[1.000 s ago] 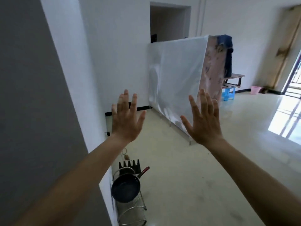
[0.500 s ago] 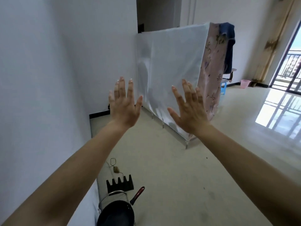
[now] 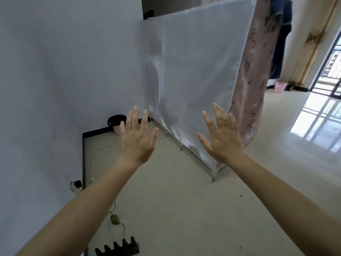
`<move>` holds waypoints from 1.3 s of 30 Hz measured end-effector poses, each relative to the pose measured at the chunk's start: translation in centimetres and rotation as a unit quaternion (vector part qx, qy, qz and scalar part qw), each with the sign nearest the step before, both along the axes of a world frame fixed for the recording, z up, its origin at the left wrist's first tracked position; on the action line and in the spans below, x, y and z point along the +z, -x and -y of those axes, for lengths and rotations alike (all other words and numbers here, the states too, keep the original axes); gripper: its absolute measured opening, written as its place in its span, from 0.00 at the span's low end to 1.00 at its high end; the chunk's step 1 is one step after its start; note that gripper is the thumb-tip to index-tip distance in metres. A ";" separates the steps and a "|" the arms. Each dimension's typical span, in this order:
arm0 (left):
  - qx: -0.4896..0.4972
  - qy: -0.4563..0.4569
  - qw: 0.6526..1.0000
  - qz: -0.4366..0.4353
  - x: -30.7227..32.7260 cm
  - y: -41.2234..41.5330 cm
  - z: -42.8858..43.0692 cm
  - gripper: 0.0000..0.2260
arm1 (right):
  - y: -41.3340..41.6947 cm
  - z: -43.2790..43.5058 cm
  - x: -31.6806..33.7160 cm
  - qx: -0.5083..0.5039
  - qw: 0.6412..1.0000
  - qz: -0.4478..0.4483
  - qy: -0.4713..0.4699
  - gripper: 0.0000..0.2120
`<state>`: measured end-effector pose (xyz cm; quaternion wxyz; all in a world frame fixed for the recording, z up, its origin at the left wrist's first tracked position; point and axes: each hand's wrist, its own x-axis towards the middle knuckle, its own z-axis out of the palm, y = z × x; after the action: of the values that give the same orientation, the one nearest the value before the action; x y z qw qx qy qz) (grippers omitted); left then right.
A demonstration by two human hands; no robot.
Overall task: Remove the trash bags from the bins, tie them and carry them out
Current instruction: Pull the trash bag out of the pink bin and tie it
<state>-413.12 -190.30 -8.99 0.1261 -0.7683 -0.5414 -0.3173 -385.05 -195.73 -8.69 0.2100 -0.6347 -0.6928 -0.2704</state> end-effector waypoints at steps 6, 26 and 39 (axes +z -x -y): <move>0.068 0.018 0.997 -0.016 0.3 -2.7 -17.2 0.31 | -3.1 -21.1 -0.1 0.049 0.997 -0.048 0.019 0.35; 0.169 0.022 0.985 0.029 2.8 12.2 -62.8 0.31 | 14.9 -74.3 2.2 0.189 0.978 -0.073 0.052 0.35; 0.177 0.066 0.982 -0.006 1.6 20.0 -95.5 0.33 | 20.5 -106.8 0.4 0.164 0.981 -0.087 0.061 0.35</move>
<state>-433.07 -94.85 -7.44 0.1319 -0.6689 -0.6878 -0.2492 -405.59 -88.96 -8.28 0.2717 -0.5457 -0.7815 -0.1331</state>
